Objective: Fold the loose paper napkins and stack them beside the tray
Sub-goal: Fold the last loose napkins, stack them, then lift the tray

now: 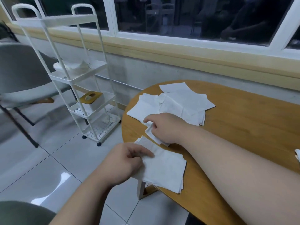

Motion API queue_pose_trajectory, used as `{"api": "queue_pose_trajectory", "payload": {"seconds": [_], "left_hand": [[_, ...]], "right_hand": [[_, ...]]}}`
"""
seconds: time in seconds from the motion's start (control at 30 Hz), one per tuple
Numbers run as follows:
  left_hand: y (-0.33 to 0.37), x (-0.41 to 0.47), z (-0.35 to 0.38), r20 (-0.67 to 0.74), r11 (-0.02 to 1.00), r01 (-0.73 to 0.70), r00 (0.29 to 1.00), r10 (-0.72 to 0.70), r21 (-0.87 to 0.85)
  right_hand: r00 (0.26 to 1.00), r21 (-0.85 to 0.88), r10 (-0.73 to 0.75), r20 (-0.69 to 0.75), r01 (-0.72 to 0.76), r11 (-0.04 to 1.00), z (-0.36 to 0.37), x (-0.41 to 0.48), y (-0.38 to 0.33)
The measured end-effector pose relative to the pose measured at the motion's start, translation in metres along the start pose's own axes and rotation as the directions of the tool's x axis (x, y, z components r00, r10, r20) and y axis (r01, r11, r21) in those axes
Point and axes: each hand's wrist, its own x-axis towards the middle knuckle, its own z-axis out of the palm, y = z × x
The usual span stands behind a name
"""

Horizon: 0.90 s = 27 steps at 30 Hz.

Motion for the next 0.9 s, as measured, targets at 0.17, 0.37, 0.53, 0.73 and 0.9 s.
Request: {"api": "queue_pose_trajectory", "payload": {"seconds": [0.17, 0.37, 0.53, 0.73, 0.9], "left_hand": [[-0.001, -0.001, 0.003, -0.029, 1.0, 0.007, 1.0, -0.007, -0.017], [0.01, -0.006, 0.015, -0.02, 0.996, 0.002, 1.0, -0.004, -0.084], [0.037, -0.005, 0.045, 0.024, 0.991, -0.056, 0.998, 0.059, -0.121], [0.068, 0.0, 0.107, 0.099, 0.963, -0.07, 0.99, 0.099, -0.259], [0.081, 0.0, 0.135, 0.138, 0.964, -0.162, 0.971, 0.194, -0.21]], "right_hand": [[0.998, -0.048, 0.02, -0.067, -0.023, 0.999, -0.001, -0.003, 0.0], [0.905, 0.435, 0.205, -0.373, -0.024, 0.9, -0.032, -0.078, 0.013], [0.676, 0.59, 0.431, -0.598, 0.007, 0.807, -0.061, -0.173, 0.032], [0.541, 0.626, 0.607, -0.582, -0.179, 0.759, -0.068, -0.26, 0.054], [0.608, 0.661, 0.575, -0.547, -0.107, 0.742, -0.07, -0.288, 0.05]]}}
